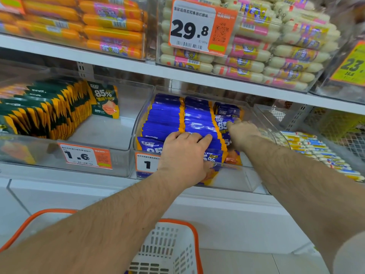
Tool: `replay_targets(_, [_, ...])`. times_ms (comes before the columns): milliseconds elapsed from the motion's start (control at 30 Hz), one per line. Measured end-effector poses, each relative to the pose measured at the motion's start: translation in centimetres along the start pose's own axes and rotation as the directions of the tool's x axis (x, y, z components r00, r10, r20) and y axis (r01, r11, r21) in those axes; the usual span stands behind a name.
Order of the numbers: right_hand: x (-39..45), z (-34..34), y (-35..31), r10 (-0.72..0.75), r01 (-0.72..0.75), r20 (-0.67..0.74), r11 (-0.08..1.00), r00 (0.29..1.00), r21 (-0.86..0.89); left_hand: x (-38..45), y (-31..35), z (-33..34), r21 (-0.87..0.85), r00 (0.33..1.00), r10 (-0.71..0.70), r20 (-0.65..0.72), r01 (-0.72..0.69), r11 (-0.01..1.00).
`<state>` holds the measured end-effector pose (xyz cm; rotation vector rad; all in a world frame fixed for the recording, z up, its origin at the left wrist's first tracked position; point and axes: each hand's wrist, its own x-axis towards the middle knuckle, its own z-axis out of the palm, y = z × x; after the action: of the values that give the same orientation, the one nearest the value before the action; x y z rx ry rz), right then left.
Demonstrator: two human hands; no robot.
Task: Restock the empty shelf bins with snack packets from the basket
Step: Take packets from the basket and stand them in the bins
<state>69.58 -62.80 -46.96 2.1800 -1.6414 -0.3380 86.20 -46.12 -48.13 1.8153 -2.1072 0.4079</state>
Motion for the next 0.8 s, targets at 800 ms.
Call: replay_targets(800, [-16.6,-9.5,-17.9,0.269,0.307,-0.45,0.439,0.852,0.844,-12.1,-8.5,-4.9,-0.517,0.985,-0.174,0.018,0.158,0.841])
